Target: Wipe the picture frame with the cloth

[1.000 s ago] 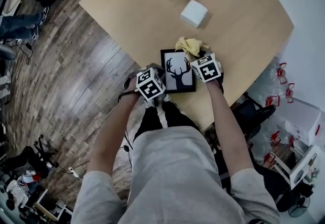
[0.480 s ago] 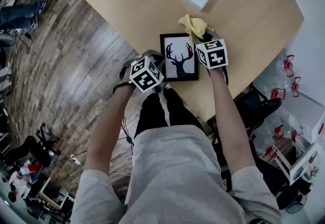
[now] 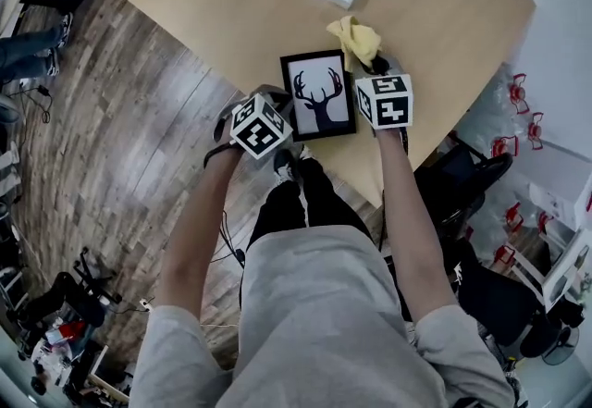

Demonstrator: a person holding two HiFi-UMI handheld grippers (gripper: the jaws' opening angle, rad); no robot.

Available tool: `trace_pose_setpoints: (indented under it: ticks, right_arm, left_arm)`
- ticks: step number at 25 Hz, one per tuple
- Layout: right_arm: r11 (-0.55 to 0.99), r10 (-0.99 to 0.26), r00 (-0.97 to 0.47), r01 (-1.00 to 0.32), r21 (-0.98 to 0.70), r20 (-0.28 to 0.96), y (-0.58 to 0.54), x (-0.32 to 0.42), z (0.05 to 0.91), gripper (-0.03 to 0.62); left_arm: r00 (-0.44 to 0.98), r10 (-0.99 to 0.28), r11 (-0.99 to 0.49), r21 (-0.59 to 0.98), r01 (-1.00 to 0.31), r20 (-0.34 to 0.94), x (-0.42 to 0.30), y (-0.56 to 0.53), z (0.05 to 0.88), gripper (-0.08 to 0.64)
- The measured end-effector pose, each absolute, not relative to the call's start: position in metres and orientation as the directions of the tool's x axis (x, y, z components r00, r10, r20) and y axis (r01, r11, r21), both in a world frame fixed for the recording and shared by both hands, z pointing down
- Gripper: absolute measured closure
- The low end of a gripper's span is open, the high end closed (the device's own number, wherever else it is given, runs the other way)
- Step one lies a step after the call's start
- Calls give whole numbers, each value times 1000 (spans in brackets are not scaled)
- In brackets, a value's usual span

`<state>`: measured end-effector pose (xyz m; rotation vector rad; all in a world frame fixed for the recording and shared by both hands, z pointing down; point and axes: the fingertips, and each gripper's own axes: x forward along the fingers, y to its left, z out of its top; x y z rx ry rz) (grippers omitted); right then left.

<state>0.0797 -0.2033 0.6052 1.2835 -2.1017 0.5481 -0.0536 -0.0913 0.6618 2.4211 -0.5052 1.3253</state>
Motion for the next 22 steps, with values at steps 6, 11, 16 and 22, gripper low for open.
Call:
trace_pose_setpoints:
  ticks: [6, 11, 16, 22]
  right_arm:
    - [307, -693, -302, -945, -111, 655, -151, 107, 584, 538]
    - [200, -711, -305, -951, -234, 633, -103, 109, 581, 538]
    - [155, -742, -308, -943, -294, 596, -67, 102, 571, 538]
    - [94, -798, -283, -930, -355, 531, -33, 100, 554, 538]
  left_arm:
    - [564, -225, -841, 134, -524, 794, -54, -88, 644, 508]
    - [628, -347, -716, 235, -657, 697, -60, -68, 617, 508]
    - [663, -401, -620, 346, -704, 632, -61, -43, 592, 508]
    - [654, -478, -568, 362, -740, 587, -78, -24, 565, 508]
